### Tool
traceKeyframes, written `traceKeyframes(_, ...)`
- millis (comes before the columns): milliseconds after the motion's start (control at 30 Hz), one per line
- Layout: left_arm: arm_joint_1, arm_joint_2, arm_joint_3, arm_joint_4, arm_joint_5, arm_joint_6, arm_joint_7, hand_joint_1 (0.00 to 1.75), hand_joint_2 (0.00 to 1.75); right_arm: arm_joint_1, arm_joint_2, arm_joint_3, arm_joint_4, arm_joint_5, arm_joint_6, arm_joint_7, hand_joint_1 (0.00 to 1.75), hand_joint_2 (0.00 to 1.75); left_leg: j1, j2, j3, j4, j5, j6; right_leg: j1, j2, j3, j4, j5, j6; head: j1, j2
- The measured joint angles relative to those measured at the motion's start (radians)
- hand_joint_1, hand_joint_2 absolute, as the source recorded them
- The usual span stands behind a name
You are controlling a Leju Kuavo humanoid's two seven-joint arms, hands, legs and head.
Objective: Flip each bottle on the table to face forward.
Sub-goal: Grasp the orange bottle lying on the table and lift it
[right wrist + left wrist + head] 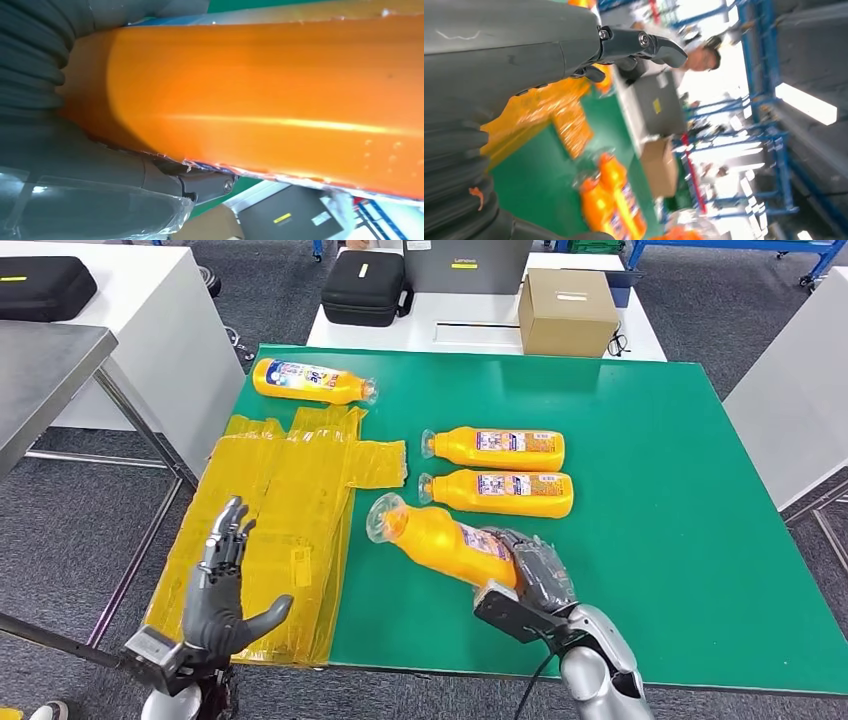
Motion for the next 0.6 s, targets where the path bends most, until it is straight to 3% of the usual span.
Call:
traceKeyframes(167,-0.029,0.001,-0.035,0.062,-0.023,-0.078,0.044,0.00,1.75,0.011,0.006,0.032,-0.038,0.014,0.014,0.000,1.75,1.75,0.000,0.000,0.000,0.000,0.000,0.000,0.000,0.000,0.000,0.000,0.000,0.000,0.000,0.000)
traceKeyframes(600,-0.044,0.025,-0.137,0.113,-0.026,-0.115,0.077,0.00,1.75,0.025,0.014,0.133,-0.064,0.028,0.034,-0.008,1.75,1.75,0.000,0.000,0.000,0.000,0.000,0.000,0.000,0.000,0.000,0.000,0.000,0.000,0.000,0.000)
